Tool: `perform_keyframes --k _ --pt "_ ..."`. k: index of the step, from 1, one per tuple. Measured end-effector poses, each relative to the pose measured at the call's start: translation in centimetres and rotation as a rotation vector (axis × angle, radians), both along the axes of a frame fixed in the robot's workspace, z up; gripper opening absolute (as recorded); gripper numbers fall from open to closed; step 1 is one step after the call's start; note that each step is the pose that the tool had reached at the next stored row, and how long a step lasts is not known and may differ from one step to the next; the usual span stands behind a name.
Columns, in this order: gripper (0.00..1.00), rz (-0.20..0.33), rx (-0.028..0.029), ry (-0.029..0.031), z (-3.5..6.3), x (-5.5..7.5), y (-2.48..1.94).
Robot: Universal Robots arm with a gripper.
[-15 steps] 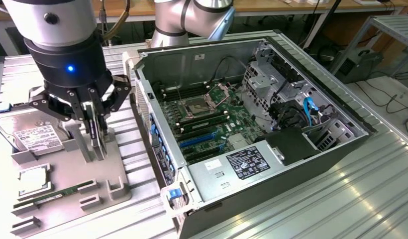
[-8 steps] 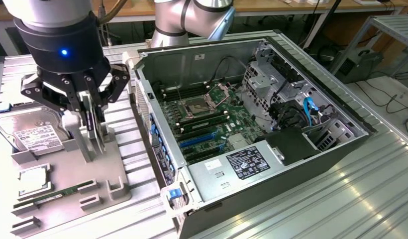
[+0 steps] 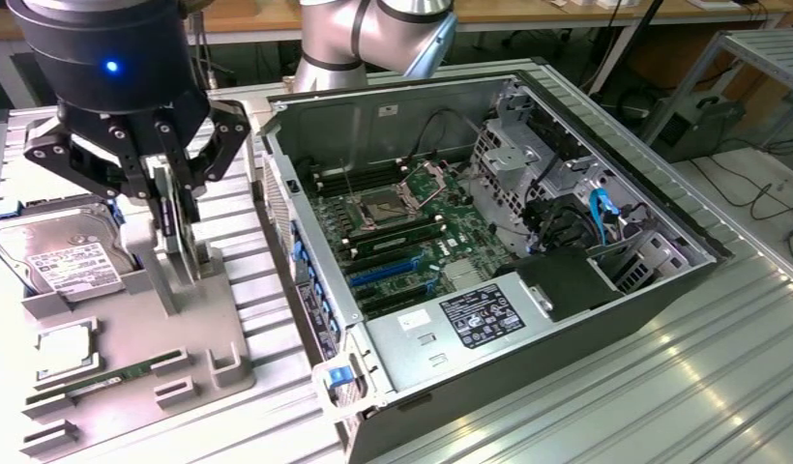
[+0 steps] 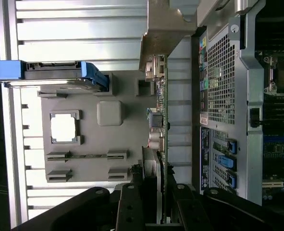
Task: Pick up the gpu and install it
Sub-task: 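Pick up the gpu and move the gpu toward the slot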
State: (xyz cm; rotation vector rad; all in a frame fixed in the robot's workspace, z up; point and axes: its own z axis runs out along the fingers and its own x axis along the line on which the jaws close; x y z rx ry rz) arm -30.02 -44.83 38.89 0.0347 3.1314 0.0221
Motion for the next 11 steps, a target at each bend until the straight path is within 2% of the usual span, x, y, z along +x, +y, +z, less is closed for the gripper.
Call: perform_keyframes --k 4,11 --pt "0.27 0.0 0.0 0.0 1.09 0.0 0.0" --pt "0.27 0.0 0.0 0.0 4.46 0.0 0.0"
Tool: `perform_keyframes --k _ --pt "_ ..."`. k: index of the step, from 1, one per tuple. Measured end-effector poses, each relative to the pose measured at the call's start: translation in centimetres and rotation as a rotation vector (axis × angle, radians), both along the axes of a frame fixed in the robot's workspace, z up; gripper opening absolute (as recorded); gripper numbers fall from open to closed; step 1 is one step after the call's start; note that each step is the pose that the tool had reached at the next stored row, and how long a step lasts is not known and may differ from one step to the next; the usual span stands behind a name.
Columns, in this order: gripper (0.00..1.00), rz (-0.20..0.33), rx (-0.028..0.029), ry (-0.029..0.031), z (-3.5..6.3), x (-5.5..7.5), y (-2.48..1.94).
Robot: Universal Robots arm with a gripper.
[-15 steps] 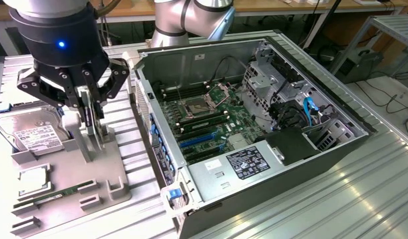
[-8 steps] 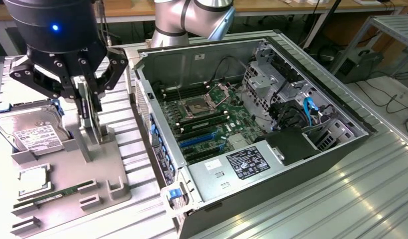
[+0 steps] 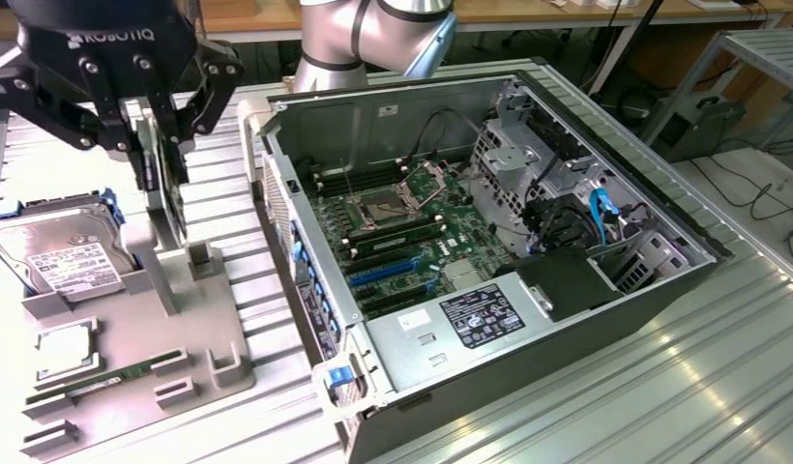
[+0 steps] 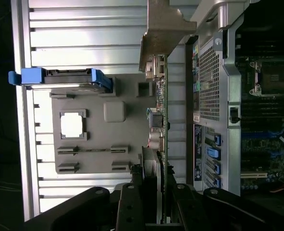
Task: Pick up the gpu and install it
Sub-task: 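Pick up the gpu and move the gpu toward the slot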
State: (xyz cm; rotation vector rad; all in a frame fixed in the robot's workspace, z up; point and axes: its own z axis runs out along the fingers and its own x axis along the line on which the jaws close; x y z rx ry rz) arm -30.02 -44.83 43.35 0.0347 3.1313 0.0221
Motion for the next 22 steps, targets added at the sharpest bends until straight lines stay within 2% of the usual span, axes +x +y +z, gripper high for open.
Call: perform_keyframes --k 2,8,22 --pt "0.27 0.0 0.0001 0.0 0.44 0.0 0.0" --pt "0.27 0.0 -0.0001 0.0001 0.47 0.0 0.0" --pt "0.27 0.0 0.0001 0.0 0.46 1.7 0.0"
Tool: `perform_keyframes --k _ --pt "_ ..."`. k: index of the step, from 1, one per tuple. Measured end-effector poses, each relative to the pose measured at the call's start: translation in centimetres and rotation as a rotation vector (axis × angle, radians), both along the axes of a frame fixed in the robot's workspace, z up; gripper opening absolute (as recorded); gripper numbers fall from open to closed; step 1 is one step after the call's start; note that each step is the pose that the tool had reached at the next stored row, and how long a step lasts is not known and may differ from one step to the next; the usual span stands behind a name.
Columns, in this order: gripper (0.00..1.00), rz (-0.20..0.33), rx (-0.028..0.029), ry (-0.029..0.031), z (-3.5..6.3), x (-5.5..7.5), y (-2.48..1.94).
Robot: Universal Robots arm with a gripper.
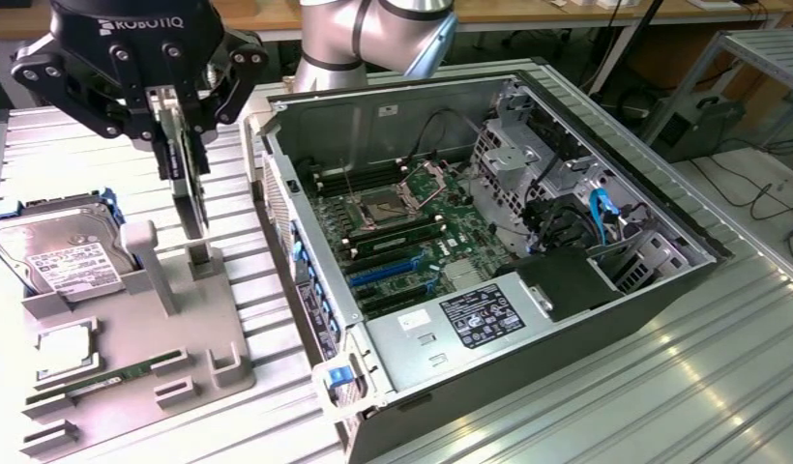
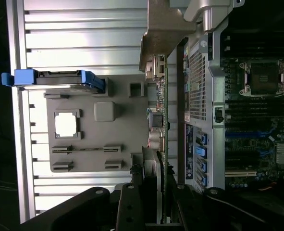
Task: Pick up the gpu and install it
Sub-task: 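Pick up the gpu and move the gpu toward the slot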
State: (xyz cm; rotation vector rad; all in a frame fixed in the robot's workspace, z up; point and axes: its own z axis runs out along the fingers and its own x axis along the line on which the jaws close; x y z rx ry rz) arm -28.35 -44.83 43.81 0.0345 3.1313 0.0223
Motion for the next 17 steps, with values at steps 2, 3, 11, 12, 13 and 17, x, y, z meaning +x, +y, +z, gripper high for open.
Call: perform_keyframes --k 2,3,11,12,13,17 --pt "0.27 0.0 0.0 0.0001 0.0 0.2 0.0" --pt "0.27 0.0 0.0 0.0001 0.0 0.3 0.0" --pt "0.27 0.0 -0.0001 0.0001 0.0 1.4 0.0" --pt "0.27 0.0 -0.0001 0.0 0.0 1.5 0.0" --pt "0.27 0.0 -0.0001 0.0001 0.01 1.6 0.0" --pt "0.27 0.0 0.0 0.0 0.0 2.2 0.0"
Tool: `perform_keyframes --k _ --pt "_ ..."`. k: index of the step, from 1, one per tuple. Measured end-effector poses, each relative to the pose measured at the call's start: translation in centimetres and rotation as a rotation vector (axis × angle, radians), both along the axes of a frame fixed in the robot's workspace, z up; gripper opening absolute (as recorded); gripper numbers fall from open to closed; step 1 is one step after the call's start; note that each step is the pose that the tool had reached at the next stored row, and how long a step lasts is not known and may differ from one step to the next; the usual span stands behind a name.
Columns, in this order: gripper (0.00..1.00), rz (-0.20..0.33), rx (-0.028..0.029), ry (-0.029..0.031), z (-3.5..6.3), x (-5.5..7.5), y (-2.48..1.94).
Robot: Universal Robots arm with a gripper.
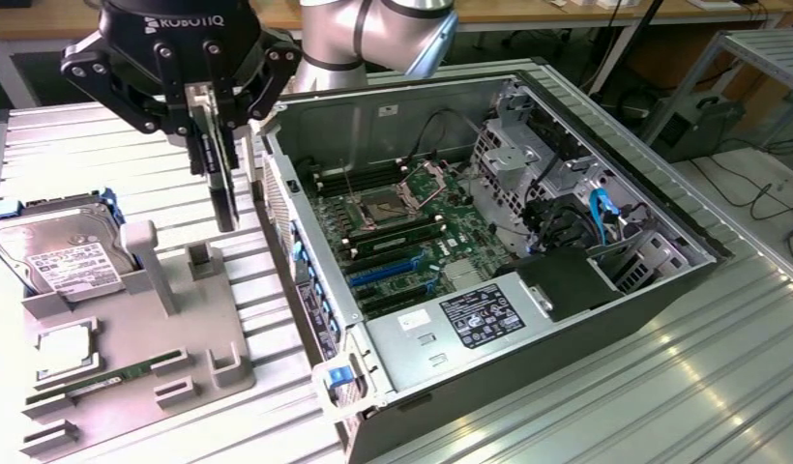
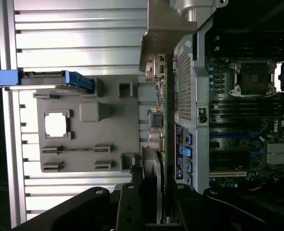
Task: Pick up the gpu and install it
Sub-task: 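Pick up the gpu and move the gpu toward the slot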
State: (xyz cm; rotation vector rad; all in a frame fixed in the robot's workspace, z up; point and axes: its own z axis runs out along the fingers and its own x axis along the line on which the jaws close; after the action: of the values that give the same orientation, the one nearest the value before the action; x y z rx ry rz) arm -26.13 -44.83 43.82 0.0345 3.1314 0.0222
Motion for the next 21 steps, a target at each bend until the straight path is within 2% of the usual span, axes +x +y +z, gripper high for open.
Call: perform_keyframes --k 13,21 --pt "0.27 0.0 0.0 0.0 0.0 2.2 0.0" --pt "0.27 0.0 -0.0001 0.0001 0.0 4.3 0.0"
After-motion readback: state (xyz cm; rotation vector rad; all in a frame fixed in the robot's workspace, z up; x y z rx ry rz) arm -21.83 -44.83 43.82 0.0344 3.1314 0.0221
